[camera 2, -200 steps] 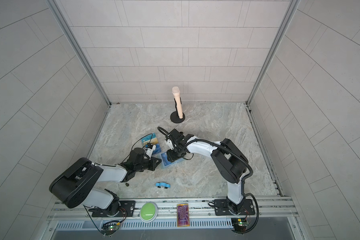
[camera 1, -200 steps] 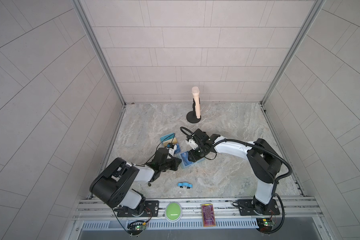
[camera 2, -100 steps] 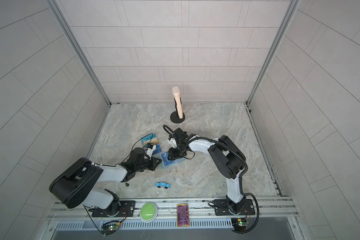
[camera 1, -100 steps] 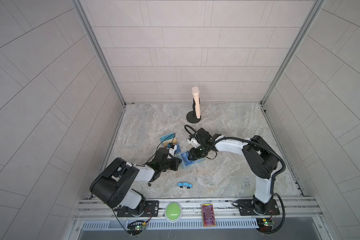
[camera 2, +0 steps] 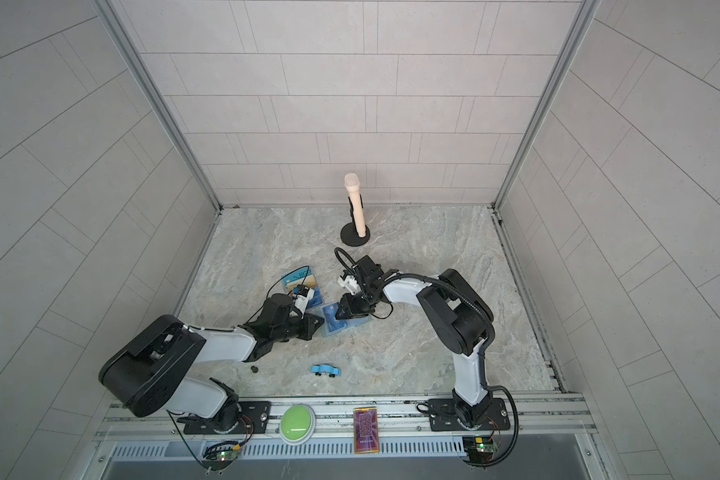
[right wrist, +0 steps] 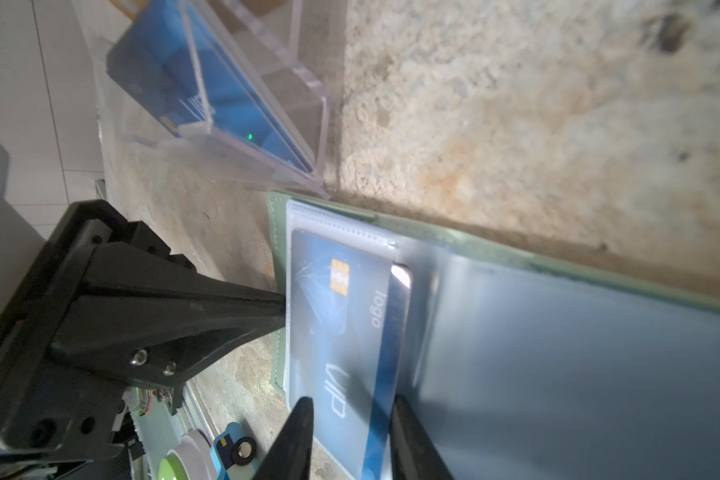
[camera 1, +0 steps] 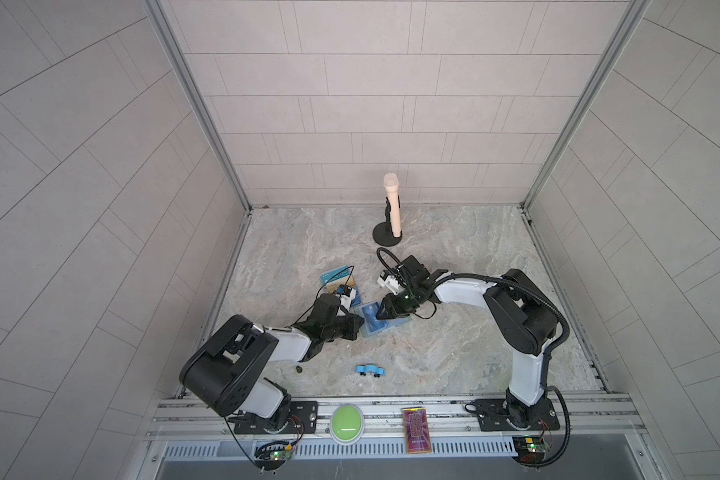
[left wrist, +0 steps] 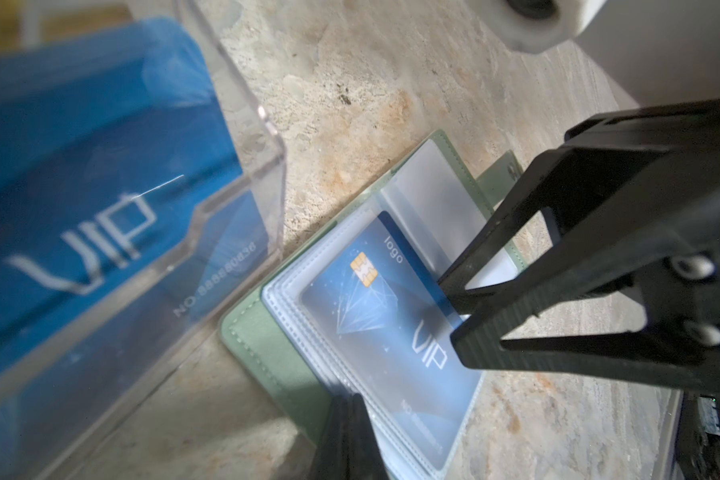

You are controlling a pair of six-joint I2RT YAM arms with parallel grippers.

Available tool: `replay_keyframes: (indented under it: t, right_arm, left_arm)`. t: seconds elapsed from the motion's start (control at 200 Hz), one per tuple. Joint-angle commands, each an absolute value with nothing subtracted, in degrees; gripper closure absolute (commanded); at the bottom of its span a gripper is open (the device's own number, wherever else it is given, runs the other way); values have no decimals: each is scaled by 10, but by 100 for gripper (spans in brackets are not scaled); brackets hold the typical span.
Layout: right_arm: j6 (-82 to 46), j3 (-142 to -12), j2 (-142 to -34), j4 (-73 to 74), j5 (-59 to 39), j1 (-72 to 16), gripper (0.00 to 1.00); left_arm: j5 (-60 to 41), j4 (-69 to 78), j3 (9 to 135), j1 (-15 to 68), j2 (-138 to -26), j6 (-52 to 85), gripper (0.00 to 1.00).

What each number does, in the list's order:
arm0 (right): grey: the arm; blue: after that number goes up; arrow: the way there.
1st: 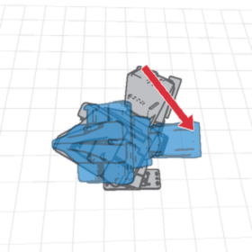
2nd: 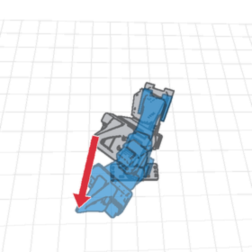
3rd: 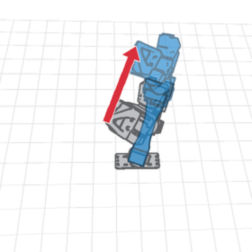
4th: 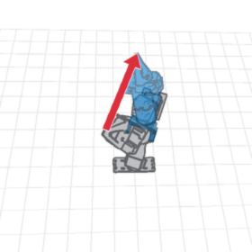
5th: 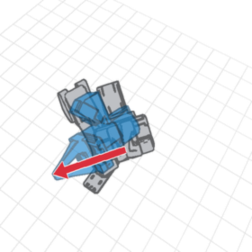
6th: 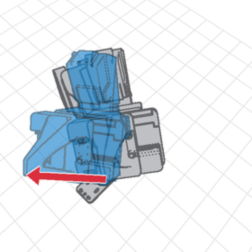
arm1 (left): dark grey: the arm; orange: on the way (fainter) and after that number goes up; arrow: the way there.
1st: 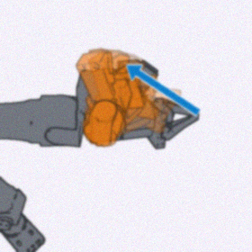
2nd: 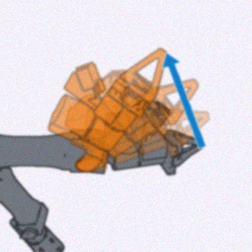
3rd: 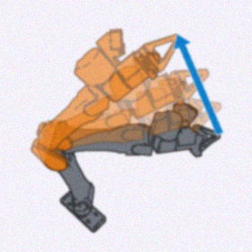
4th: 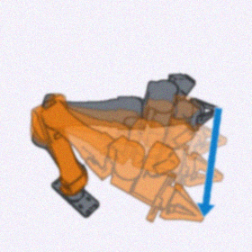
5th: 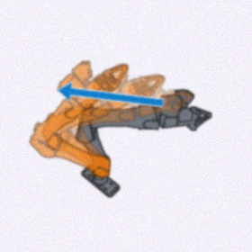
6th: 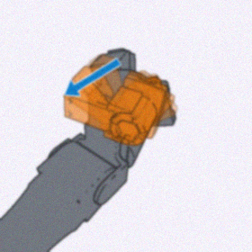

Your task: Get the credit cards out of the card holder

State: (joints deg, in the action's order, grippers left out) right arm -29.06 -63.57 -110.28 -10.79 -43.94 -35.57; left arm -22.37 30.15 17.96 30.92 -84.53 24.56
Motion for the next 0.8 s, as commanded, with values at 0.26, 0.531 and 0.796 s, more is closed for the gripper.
replay_keyframes:
  t: [0.26, 0.531, 0.796]
  right_arm:
    - [-379, -589, -1102, 45, -548, -335, 69]
    - [-411, -573, -1105, 102, -575, -334, 70]
    - [-415, -571, -1116, 120, -589, -336, 71]
  left_arm:
    - [-206, 221, 196, 319, -867, 226, 100]
    - [-204, 217, 199, 323, -873, 223, 100]
    - [-200, 206, 206, 325, -874, 221, 100]
